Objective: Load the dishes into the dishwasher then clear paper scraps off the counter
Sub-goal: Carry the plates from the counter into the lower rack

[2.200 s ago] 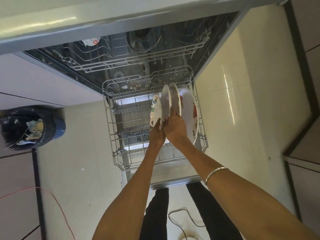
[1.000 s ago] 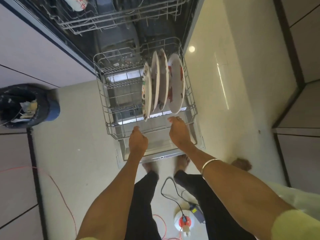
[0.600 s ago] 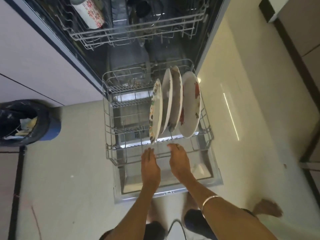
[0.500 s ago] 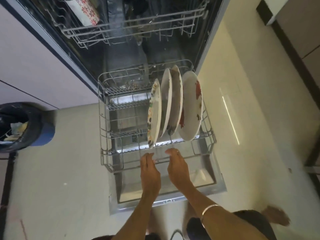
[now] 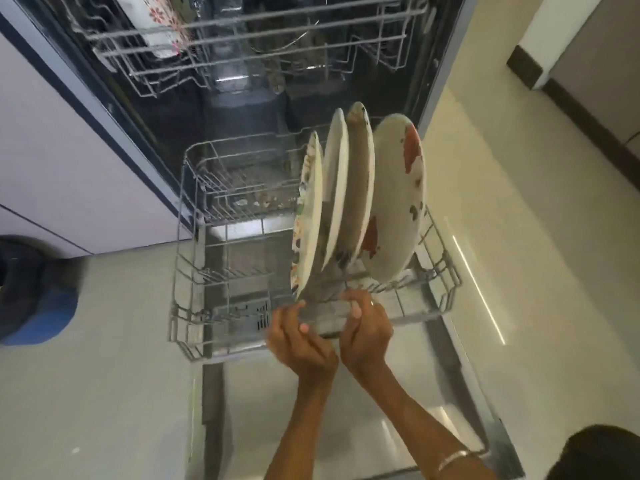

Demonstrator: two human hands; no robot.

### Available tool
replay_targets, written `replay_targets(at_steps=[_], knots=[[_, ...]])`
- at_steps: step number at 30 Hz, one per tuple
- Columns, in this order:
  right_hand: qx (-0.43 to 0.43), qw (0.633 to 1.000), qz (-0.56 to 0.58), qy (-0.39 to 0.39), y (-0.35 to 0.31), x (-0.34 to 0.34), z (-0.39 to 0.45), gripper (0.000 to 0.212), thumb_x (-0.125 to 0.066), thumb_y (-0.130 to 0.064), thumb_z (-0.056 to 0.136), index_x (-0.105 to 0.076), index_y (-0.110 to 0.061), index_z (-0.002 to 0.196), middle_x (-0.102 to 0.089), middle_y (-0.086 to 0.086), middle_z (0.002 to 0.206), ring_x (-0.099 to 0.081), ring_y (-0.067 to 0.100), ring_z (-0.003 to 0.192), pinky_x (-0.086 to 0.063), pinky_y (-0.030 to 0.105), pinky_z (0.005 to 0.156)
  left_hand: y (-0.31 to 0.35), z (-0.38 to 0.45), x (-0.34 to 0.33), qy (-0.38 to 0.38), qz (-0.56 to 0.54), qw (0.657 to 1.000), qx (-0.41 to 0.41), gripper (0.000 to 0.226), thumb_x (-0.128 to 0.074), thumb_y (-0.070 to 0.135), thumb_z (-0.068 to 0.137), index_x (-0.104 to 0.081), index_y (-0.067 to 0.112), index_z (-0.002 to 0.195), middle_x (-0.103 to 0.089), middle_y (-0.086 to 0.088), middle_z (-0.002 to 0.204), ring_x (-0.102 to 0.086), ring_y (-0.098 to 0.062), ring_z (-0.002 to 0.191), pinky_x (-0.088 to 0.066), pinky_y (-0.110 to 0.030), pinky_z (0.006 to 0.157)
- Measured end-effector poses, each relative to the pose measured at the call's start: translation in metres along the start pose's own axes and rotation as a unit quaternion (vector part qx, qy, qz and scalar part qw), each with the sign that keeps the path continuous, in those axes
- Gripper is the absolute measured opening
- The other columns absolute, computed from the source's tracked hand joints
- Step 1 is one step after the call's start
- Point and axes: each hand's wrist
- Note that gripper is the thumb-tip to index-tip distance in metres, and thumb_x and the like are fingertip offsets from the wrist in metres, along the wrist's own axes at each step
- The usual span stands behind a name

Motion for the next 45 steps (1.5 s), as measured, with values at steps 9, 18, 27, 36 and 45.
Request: replay_targets(at_steps=[9, 18, 27, 36, 45], knots=[[0.036, 0.999, 0.005, 0.039, 0.015, -0.068, 0.080, 0.044, -0.024, -0.027, 0.106, -0.065, -0.012, 0.115, -0.067, 0.000, 0.092, -0.056, 0.012, 0.077, -0.041, 0.023, 0.073, -0.033, 0.077, -0.072, 0.020, 0.013, 0.998, -0.054, 0.032, -0.036, 0.011, 0.100, -0.064, 0.004, 0.113, -0.060, -0.015, 0.118, -0.060, -0.027, 0.099, -0.047, -0.041, 0.080], [0.044, 0.998, 0.003, 0.045, 0.028, -0.105, 0.122, 0.030, -0.031, -0.019, 0.105, -0.060, -0.013, 0.112, -0.063, 0.000, 0.095, -0.050, 0.011, 0.084, -0.042, 0.030, 0.075, -0.046, 0.118, -0.107, 0.021, 0.030, 0.997, -0.061, 0.031, -0.037, 0.011, 0.102, -0.063, 0.010, 0.120, -0.056, -0.010, 0.134, -0.058, -0.019, 0.111, -0.042, -0.035, 0.086], [0.041, 0.997, -0.026, 0.058, 0.034, -0.125, 0.142, 0.036, -0.024, -0.023, 0.105, -0.058, -0.015, 0.102, -0.056, 0.003, 0.096, -0.046, 0.017, 0.084, -0.036, 0.033, 0.076, -0.053, 0.138, -0.127, 0.019, 0.037, 0.998, -0.049, 0.037, -0.033, 0.015, 0.103, -0.058, 0.009, 0.130, -0.050, -0.009, 0.143, -0.054, -0.019, 0.124, -0.042, -0.042, 0.097], [0.046, 0.998, -0.023, 0.034, 0.039, -0.141, 0.167, 0.033, -0.024, -0.025, 0.106, -0.057, -0.018, 0.105, -0.056, -0.004, 0.090, -0.047, 0.015, 0.084, -0.037, 0.034, 0.079, -0.060, 0.163, -0.145, 0.000, 0.035, 0.998, -0.044, 0.042, -0.029, 0.019, 0.105, -0.048, 0.009, 0.141, -0.044, -0.009, 0.149, -0.048, -0.021, 0.131, -0.041, -0.042, 0.101], [0.058, 0.998, -0.026, -0.005, 0.046, -0.157, 0.200, 0.031, -0.023, -0.028, 0.107, -0.053, -0.022, 0.105, -0.051, -0.010, 0.079, -0.045, 0.009, 0.078, -0.032, 0.029, 0.083, -0.072, 0.191, -0.166, -0.042, 0.039, 0.997, -0.051, 0.045, -0.027, 0.024, 0.106, -0.039, 0.009, 0.147, -0.035, -0.009, 0.154, -0.040, -0.024, 0.139, -0.038, -0.048, 0.107]])
Point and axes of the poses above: each hand's wrist, its own z-axis towards the middle knuckle, its own x-axis out of the back of the hand, y = z × x
